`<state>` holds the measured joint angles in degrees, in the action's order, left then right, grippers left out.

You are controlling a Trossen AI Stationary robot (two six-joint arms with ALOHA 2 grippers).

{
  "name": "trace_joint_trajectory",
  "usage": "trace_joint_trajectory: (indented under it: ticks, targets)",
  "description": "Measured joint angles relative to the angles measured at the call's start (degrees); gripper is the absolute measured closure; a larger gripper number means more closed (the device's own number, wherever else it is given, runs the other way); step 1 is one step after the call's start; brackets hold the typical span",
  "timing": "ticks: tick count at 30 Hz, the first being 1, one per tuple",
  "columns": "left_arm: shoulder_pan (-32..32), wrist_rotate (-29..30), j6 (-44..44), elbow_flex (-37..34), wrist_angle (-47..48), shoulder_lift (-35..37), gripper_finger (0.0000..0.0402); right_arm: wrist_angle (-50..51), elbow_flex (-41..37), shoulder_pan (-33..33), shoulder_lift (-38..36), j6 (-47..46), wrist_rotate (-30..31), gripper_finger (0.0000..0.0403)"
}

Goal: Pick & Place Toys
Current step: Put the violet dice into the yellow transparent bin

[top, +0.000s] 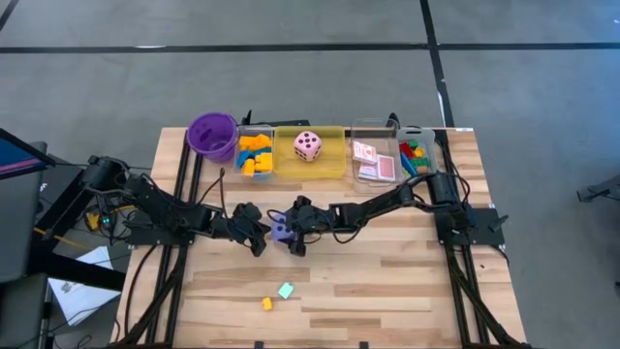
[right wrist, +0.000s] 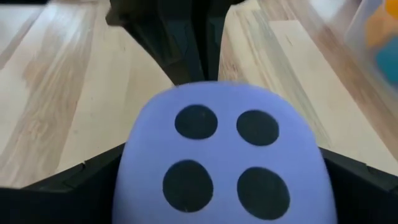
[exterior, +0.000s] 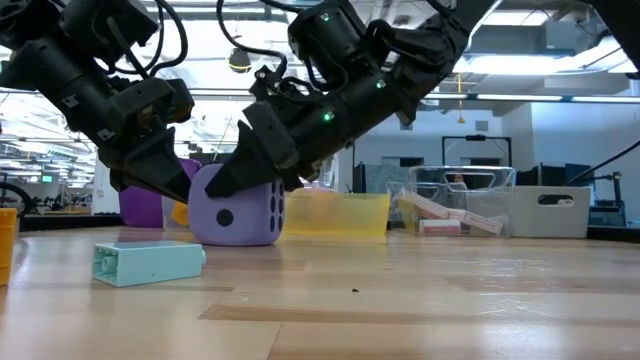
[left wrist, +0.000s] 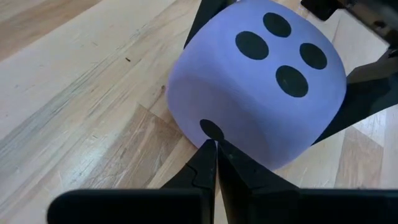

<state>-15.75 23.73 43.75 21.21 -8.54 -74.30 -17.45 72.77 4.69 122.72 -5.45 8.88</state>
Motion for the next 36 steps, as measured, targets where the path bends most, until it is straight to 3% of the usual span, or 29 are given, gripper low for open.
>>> trace_joint_trajectory:
  ticks: [23,36]
  targets:
    - [0.0,-0.2,0.0,0.0,0.0,0.0,0.0394,-1.2,0.0,0.0,-0.3,-1.2,0.2,0.0003]
    - [0.0,-0.3,0.0,0.0,0.0,0.0,0.0394,-1.2,0.0,-0.3,-0.3,-1.7,0.2,0.0044]
